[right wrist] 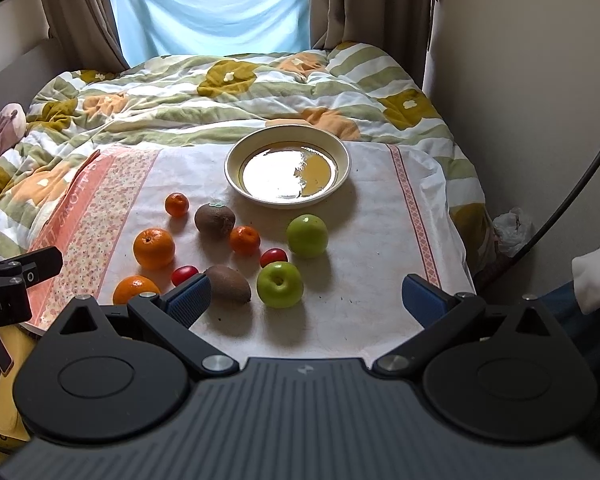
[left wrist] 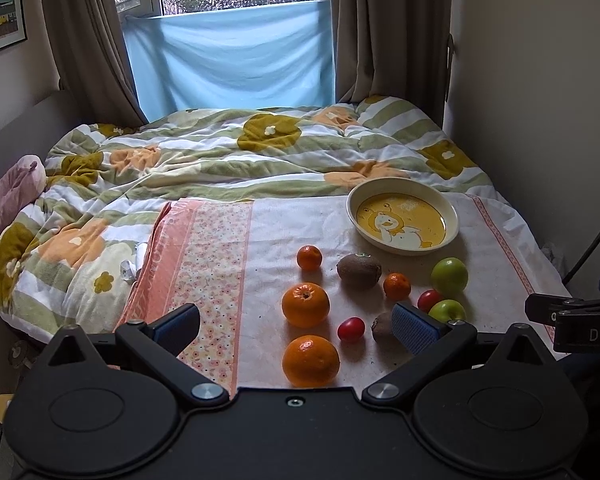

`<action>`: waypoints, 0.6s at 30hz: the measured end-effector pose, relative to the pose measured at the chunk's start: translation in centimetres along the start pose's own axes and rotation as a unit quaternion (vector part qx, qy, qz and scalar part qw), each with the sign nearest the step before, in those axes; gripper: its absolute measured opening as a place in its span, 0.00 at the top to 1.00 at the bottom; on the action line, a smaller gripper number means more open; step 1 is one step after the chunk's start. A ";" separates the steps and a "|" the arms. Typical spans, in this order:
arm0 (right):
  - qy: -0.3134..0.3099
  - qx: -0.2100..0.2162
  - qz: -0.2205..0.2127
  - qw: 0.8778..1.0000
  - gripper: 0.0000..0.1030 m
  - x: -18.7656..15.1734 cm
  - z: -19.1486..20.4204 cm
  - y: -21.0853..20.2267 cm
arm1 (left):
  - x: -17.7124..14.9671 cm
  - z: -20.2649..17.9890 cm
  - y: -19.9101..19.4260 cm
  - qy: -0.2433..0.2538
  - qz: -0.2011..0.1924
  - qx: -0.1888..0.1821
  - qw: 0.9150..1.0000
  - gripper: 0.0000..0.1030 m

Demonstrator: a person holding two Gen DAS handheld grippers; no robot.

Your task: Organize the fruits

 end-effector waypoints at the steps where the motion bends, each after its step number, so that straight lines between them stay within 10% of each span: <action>1: -0.001 0.000 0.000 1.000 0.00 0.1 -0.3 -0.1 | 0.0 0.0 0.0 0.000 0.000 0.000 1.000 0.00; 18: -0.005 -0.001 0.003 1.000 0.00 0.5 -0.5 0.4 | 0.2 0.1 0.1 0.001 -0.001 -0.002 1.000 0.00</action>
Point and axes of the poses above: each gripper's, at about its wrist camera, not at the fingertips, and y roughly the way its jaws point, z to its left, x to its top, the point moved 9 cm from there along y, roughly the way its jaws point, and after that the axes turned 8 degrees about z, right-handed, at the moved point
